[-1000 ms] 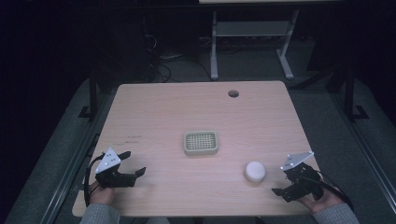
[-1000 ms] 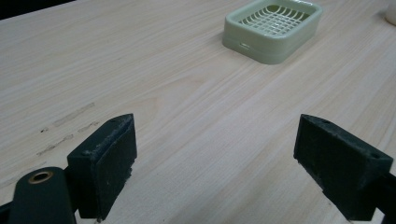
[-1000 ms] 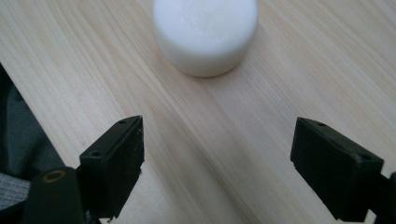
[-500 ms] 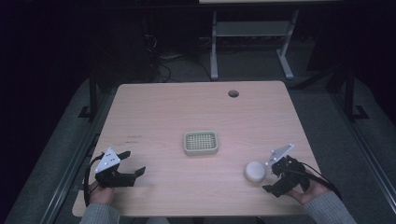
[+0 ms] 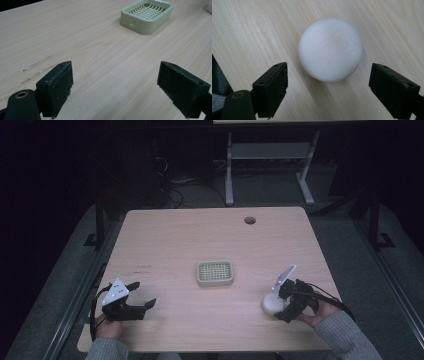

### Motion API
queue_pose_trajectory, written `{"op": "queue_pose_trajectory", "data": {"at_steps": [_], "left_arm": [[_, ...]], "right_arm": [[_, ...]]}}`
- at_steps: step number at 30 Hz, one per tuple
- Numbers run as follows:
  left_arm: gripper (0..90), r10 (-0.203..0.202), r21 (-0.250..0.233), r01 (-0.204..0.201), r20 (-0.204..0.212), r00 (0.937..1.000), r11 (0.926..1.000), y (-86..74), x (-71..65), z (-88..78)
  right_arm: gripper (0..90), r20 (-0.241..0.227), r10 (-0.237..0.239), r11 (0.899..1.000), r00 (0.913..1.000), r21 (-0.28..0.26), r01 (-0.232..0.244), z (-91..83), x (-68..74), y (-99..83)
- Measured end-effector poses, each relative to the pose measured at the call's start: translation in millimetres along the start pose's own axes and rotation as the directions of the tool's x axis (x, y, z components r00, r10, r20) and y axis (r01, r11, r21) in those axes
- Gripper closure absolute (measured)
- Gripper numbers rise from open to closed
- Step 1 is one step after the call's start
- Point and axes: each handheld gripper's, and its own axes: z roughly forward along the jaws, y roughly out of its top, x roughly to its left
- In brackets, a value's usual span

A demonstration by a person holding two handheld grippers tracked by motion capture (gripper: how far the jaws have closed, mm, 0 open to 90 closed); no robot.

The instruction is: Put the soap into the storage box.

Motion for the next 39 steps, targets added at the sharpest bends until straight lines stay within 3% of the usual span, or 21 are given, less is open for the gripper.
{"op": "queue_pose_trajectory", "data": {"at_steps": [11,15,29,39], "left_arm": [[12.8,-0.001,-0.001,0.001,0.000,1.0000,1.0000,0.0,0.2,-0.6],[12.8,0.019,0.010,-0.019,0.002,0.9998,0.9998,0.9,-0.5,-0.6],[12.8,0.007,0.001,-0.007,-0.002,1.0000,1.0000,0.3,0.2,-1.6],[12.8,0.010,0.001,-0.010,-0.002,0.9999,0.9999,0.5,0.7,-2.1]], "right_arm": [[15.0,-0.033,-0.018,0.998,0.9993,0.066,0.020,12.7,-5.3,18.8],[15.1,-0.040,-0.025,0.996,0.9989,0.079,0.028,16.0,-5.4,23.3],[17.7,-0.028,-0.059,0.984,0.9979,0.167,0.063,33.7,-2.8,33.8],[21.4,-0.018,-0.072,0.981,0.9973,0.179,0.074,36.5,-2.5,35.4]]}}
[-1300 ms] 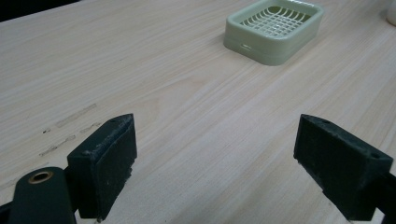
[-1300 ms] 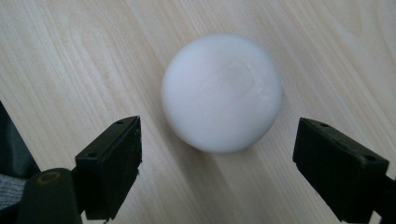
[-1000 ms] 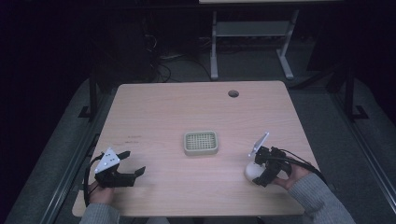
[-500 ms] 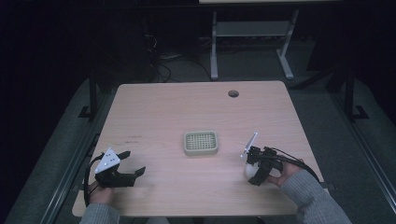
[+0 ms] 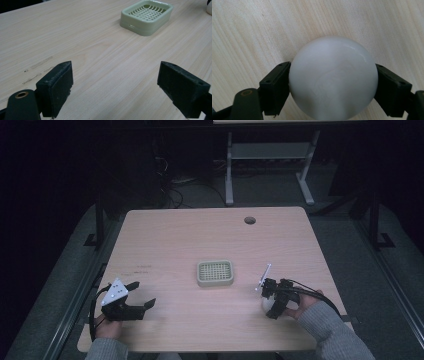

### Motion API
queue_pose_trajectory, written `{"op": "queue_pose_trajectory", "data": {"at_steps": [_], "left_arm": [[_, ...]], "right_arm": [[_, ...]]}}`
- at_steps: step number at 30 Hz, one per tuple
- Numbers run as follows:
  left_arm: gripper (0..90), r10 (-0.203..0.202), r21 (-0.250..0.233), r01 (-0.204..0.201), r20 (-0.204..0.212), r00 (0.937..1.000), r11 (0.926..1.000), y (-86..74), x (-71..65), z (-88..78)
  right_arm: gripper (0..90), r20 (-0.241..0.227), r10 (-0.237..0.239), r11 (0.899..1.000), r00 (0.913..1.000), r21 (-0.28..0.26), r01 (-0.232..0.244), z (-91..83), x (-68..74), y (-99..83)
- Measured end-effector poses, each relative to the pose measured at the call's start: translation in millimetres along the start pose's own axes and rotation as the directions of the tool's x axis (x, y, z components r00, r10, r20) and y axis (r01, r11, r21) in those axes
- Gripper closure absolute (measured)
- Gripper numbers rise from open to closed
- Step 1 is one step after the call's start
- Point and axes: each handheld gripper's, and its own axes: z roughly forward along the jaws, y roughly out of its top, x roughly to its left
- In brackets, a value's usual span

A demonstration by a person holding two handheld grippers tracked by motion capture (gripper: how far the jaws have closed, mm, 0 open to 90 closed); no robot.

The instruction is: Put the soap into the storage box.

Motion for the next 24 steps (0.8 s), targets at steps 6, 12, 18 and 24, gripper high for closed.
{"op": "queue_pose_trajectory", "data": {"at_steps": [6,12,18,24], "left_arm": [[12.9,0.000,-0.001,0.000,0.001,1.0000,1.0000,0.1,0.0,-0.1],[12.8,0.000,0.000,0.000,0.001,1.0000,1.0000,0.1,0.0,-0.2],[12.9,0.000,-0.001,0.000,0.001,1.0000,1.0000,0.2,0.0,-0.3],[12.8,0.001,-0.001,-0.001,0.001,1.0000,1.0000,0.3,0.0,-0.5]], "right_arm": [[22.4,0.001,0.000,1.000,1.0000,0.002,0.000,0.6,-0.5,-0.2],[22.5,-0.006,0.000,1.000,1.0000,0.001,0.000,1.8,-1.5,0.1],[22.6,-0.016,0.005,1.000,0.9999,-0.007,-0.005,3.1,-2.7,-1.1],[22.9,-0.023,0.007,1.000,0.9997,-0.007,-0.007,3.3,-3.5,-1.5]]}}
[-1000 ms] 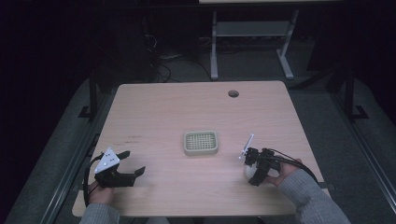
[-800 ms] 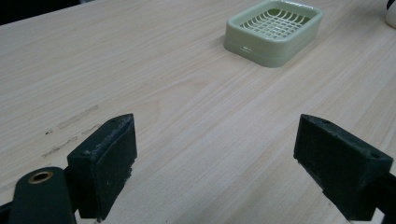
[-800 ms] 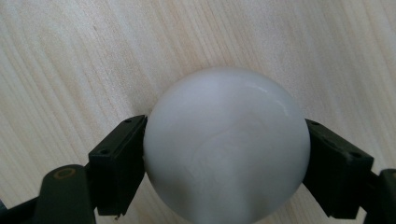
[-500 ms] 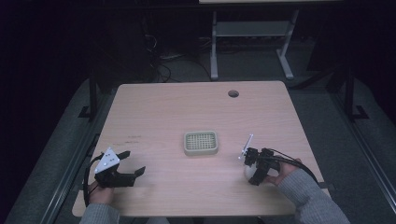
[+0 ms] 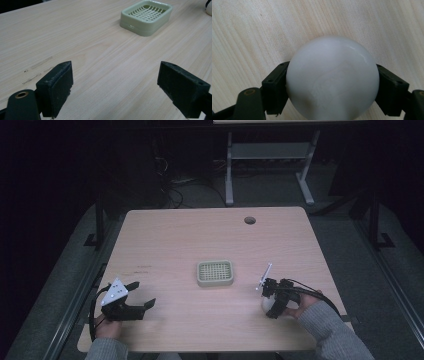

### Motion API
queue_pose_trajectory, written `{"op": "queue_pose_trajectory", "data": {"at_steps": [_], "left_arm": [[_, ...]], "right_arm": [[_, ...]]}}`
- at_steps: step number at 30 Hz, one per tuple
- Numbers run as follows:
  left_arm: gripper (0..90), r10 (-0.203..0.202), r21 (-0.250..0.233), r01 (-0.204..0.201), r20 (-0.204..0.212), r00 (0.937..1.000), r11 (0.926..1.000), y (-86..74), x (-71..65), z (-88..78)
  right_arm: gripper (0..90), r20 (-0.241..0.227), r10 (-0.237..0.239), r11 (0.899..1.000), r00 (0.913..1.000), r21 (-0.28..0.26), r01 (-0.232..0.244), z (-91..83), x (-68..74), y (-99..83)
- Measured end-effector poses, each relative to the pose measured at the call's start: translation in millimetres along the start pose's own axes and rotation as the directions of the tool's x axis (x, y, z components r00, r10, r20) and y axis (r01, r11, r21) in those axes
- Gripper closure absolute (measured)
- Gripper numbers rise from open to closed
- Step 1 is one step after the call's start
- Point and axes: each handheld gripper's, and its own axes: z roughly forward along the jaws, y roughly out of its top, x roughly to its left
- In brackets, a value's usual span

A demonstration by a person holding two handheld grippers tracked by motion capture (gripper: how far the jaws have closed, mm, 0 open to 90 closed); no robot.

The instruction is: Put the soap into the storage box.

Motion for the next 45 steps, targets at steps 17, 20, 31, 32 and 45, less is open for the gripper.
{"op": "queue_pose_trajectory", "data": {"at_steps": [17,20,31,32,45], "left_arm": [[12.8,0.002,-0.004,-0.002,0.003,1.0000,1.0000,0.6,-0.3,0.1],[12.9,0.004,-0.002,-0.004,0.003,1.0000,1.0000,0.6,-0.2,0.2],[12.8,-0.010,-0.010,0.010,0.001,1.0000,0.9999,0.1,0.5,0.3],[12.8,-0.010,-0.010,0.010,0.001,0.9999,0.9999,0.1,0.4,0.3],[12.8,-0.012,-0.012,0.012,-0.001,0.9999,0.9999,-0.2,1.4,-0.4]], "right_arm": [[23.4,-0.038,0.004,0.998,0.9993,-0.063,-0.006,-13.6,-4.7,-0.4],[23.4,-0.041,-0.004,0.998,0.9992,-0.065,0.001,-19.3,-6.8,5.3],[23.4,-0.041,-0.016,0.998,0.9990,-0.065,0.014,-24.9,-11.9,17.1],[23.4,-0.032,-0.019,0.998,0.9993,-0.063,0.017,-25.7,-12.6,19.1],[23.4,-0.034,-0.053,0.997,0.9980,-0.064,0.051,-34.1,-16.7,44.1]]}}
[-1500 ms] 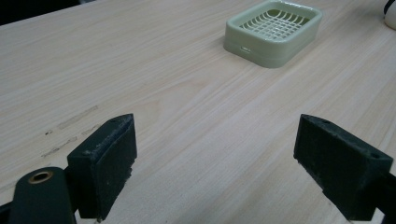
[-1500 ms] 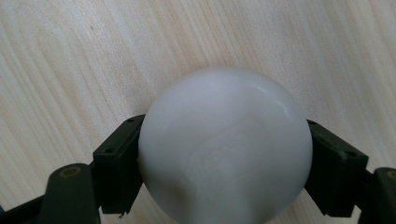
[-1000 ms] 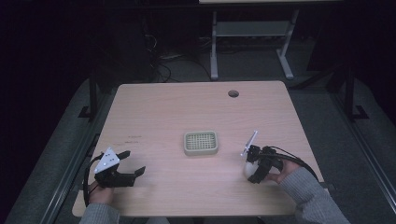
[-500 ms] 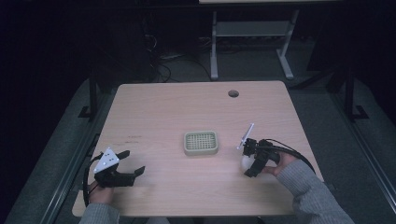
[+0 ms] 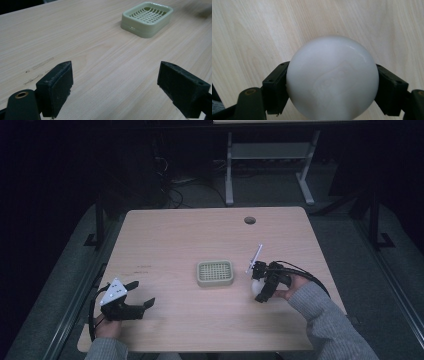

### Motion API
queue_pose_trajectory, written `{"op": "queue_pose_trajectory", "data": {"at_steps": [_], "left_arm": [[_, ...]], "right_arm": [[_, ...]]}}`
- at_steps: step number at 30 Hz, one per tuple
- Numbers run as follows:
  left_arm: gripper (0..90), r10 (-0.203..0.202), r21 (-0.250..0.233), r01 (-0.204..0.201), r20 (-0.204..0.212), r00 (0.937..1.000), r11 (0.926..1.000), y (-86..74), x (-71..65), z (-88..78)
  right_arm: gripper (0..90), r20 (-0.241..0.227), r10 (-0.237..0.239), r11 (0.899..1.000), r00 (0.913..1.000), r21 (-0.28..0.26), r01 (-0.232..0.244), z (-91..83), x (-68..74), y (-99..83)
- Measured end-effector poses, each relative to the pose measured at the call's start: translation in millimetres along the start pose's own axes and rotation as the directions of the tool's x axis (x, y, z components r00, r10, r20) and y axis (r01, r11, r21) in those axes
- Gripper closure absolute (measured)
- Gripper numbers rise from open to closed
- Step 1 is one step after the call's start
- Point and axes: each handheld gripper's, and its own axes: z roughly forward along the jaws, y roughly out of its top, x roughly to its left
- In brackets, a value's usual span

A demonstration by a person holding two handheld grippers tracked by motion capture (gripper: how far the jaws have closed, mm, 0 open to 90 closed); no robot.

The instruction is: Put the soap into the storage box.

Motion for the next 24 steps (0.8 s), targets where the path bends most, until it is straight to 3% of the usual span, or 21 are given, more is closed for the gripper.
{"op": "queue_pose_trajectory", "data": {"at_steps": [24], "left_arm": [[12.8,-0.005,-0.006,0.005,0.001,1.0000,1.0000,0.2,0.7,0.5]], "right_arm": [[23.4,-0.015,-0.022,1.000,0.9997,-0.001,0.022,-3.3,-12.0,31.7]]}}
